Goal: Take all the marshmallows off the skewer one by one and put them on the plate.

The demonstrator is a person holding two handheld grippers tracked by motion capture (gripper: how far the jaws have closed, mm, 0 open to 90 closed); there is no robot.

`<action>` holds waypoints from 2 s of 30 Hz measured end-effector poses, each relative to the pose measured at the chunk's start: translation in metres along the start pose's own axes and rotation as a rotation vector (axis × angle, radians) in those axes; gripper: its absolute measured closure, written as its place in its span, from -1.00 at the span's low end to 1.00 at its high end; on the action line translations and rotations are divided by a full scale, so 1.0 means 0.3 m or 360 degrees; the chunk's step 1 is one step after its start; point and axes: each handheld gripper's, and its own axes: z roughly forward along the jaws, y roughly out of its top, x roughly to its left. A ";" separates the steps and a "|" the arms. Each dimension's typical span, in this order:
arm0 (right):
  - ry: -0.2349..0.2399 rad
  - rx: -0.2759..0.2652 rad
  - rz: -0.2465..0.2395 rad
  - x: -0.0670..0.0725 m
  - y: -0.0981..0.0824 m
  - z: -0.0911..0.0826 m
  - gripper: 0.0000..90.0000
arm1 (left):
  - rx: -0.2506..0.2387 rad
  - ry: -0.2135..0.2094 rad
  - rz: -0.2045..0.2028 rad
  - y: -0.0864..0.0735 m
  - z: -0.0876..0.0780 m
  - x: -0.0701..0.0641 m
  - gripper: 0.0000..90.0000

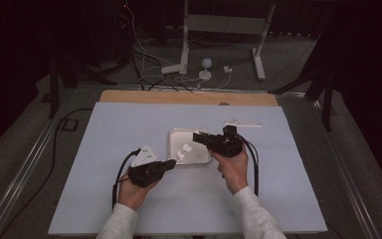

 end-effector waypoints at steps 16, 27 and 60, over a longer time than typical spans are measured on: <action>-0.0058 -0.0036 -0.0028 -0.008 0.033 -0.015 0.81 | 0.0003 0.0004 0.0010 0.002 -0.013 0.013 1.00; -0.0114 -0.0148 0.0008 -0.044 0.080 -0.060 0.81 | 0.0060 0.0028 0.0038 -0.011 -0.028 0.025 1.00; -0.0402 0.0383 0.0001 -0.164 -0.115 0.185 -0.01 | 0.0013 0.0066 -0.0124 -0.020 -0.028 0.061 1.00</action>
